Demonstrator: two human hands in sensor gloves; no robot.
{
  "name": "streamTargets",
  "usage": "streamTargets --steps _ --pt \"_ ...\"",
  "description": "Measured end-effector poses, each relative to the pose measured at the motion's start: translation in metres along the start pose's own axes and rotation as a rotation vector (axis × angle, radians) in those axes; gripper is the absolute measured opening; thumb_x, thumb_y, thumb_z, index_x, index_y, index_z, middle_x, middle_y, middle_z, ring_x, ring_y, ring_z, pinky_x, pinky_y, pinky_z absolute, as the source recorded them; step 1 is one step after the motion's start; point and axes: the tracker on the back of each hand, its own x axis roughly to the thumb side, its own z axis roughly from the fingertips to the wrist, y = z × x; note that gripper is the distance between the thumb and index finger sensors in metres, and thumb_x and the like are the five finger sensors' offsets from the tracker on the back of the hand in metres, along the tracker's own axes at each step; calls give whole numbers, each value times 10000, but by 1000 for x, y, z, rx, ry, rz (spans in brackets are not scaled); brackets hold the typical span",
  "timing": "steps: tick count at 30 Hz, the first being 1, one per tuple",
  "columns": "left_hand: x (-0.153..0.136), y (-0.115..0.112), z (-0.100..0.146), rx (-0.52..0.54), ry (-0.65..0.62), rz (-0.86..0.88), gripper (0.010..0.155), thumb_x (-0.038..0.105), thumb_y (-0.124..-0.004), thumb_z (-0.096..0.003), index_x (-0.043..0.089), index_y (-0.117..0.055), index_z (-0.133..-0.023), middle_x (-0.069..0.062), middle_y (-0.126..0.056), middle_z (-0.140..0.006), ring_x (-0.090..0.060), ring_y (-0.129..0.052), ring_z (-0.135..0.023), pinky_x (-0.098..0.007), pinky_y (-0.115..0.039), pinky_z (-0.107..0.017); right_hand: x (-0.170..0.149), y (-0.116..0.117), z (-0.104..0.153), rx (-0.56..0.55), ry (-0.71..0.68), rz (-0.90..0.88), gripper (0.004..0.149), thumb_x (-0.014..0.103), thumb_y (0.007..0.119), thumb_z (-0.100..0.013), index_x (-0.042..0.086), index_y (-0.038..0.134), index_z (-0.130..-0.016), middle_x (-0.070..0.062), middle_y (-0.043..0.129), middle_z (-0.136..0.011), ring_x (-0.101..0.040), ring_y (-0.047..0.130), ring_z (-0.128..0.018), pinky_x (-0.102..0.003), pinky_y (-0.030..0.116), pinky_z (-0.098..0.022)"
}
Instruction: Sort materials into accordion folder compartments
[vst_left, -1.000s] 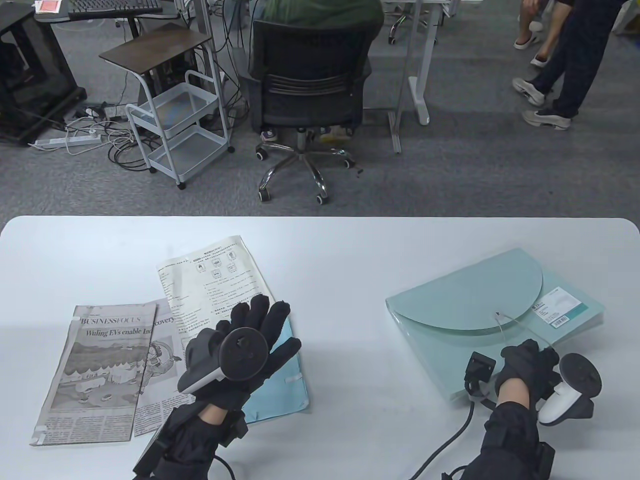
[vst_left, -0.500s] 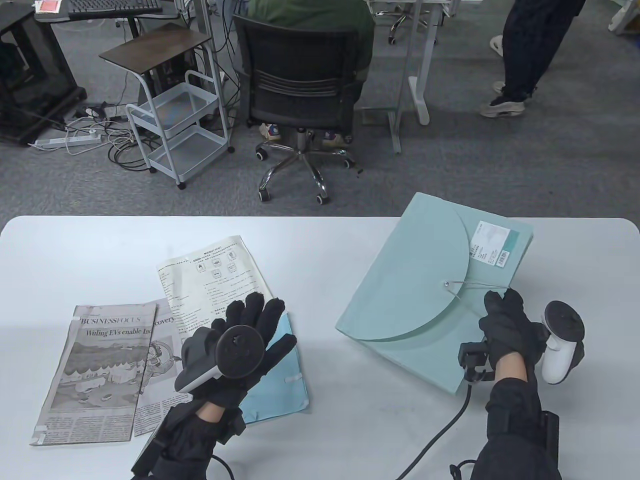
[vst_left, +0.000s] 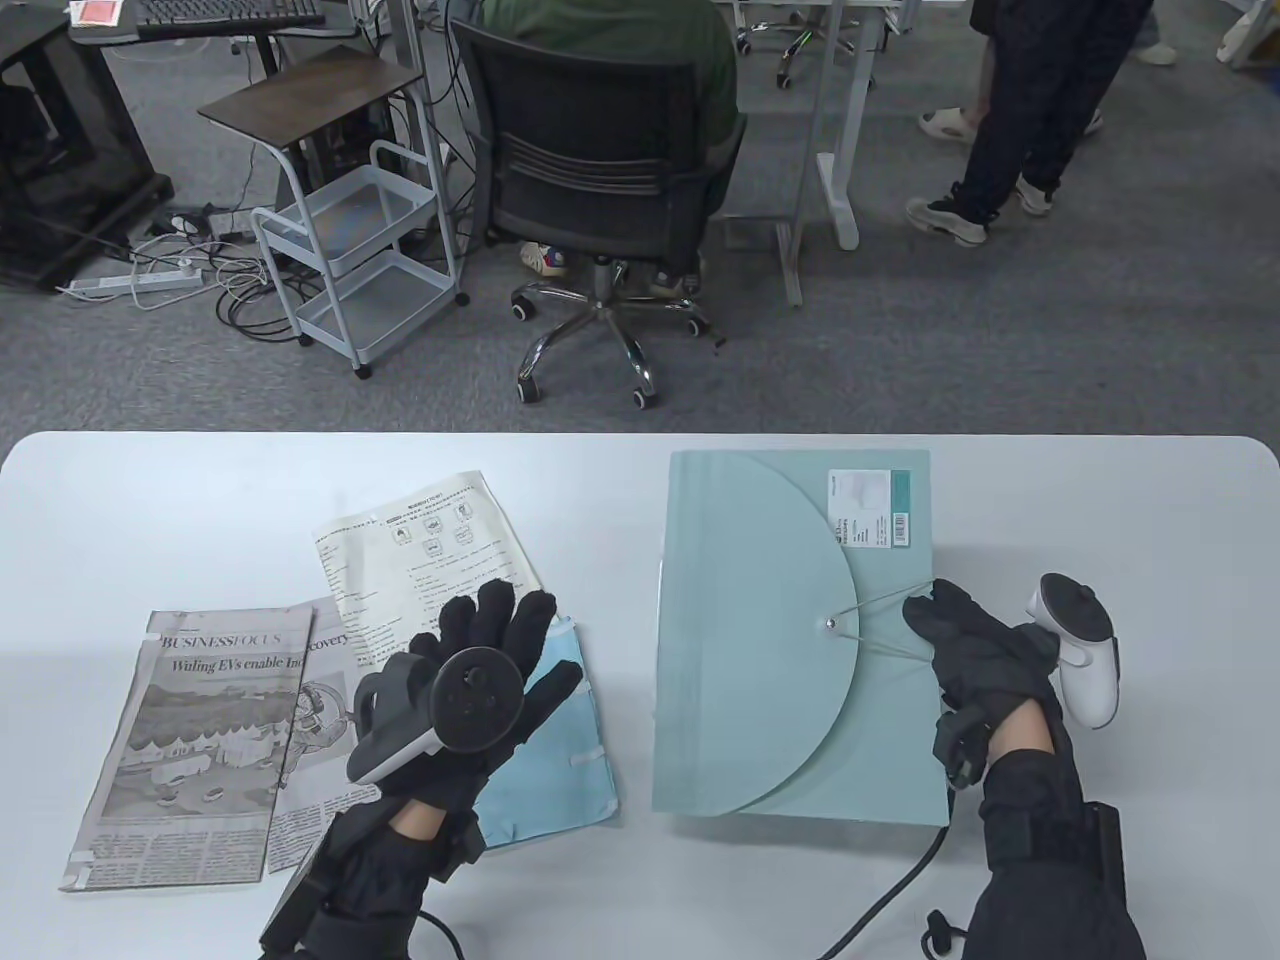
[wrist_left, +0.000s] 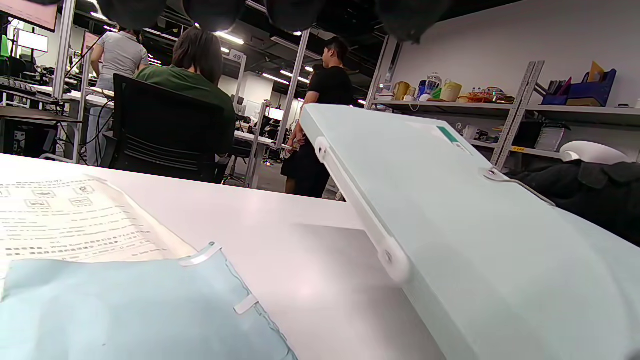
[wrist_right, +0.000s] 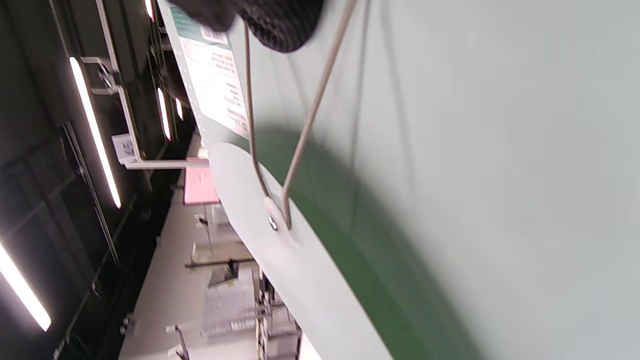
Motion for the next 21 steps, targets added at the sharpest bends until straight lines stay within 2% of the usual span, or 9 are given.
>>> streamTargets --steps 3,8,21 --pt "0 0 0 -1 8 -9 728 520 -531 -716 82 -337 -1265 -368 -349 -1281 -747 -410 -1077 -862 -442 -657 -12 7 -6 39 30 21 516 185 519 -691 18 305 -1130 -245 663 -1024 -310 859 -801 -461 783 -610" --pt "0 -1 0 -10 13 -19 726 521 -531 -716 85 -340 -1264 -367 -351 -1281 -748 -413 -1076 -861 -442 -658 -29 14 -14 42 73 0 514 181 512 -690 2 305 -1125 -255 668 -1017 -311 865 -793 -460 790 -600" --pt "-1 -1 -2 -12 13 -5 726 522 -530 -716 85 -342 -1265 -368 -349 -1282 -743 -408 -1081 -861 -441 -658 -47 29 -27 56 152 -2 519 178 508 -691 -24 301 -1122 -268 672 -1012 -312 873 -783 -457 795 -594"
